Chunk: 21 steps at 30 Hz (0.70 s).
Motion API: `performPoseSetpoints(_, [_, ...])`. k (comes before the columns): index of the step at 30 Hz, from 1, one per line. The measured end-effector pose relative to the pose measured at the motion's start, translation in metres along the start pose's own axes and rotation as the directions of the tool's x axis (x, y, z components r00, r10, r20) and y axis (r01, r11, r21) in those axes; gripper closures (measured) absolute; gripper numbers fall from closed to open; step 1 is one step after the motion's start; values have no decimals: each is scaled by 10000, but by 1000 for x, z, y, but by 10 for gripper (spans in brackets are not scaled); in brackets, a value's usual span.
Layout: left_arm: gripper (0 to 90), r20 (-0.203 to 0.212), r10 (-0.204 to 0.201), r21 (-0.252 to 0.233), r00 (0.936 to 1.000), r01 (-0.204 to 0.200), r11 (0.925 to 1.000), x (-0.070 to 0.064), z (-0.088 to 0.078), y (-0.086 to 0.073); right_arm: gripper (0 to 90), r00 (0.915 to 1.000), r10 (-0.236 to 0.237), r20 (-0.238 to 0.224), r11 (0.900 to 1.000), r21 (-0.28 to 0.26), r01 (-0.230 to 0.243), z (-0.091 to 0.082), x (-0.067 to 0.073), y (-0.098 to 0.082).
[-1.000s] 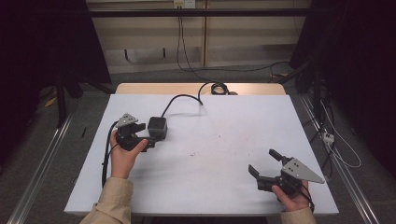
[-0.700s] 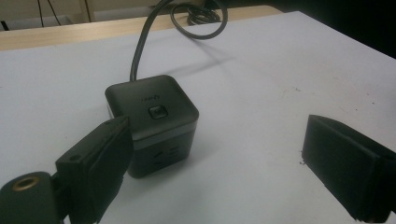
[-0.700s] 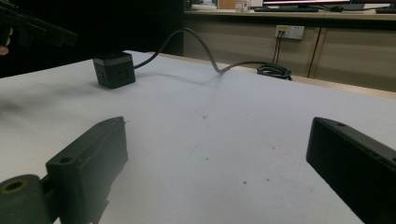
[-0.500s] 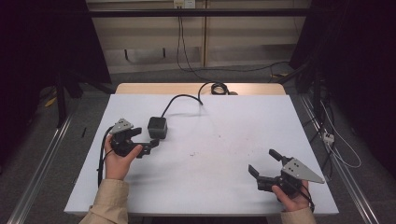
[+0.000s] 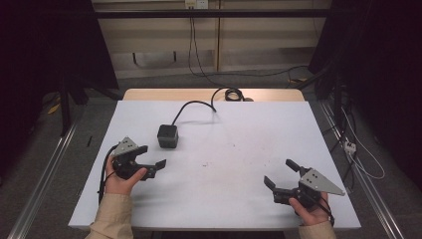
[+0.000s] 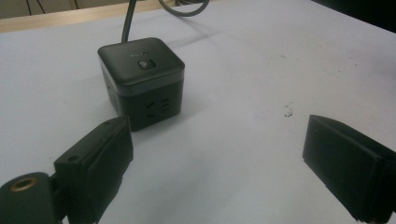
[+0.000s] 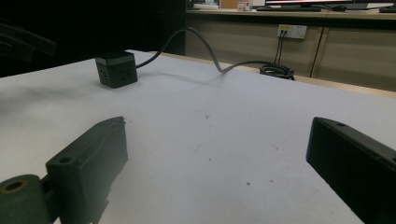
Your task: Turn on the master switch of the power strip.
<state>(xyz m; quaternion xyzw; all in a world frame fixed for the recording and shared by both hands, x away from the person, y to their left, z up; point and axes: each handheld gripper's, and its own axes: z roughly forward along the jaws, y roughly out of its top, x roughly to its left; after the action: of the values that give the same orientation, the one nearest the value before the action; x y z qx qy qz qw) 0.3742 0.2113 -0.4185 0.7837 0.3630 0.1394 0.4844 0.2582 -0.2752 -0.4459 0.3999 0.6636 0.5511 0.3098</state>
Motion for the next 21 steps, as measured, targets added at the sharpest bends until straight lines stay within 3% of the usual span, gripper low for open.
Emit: performPoseSetpoints(21, [82, -135, -112, -29, 9998, 112, 9999, 6, -16, -16, 48, 10000, -14, -32, 10000, -50, 14, 0, 0, 0])
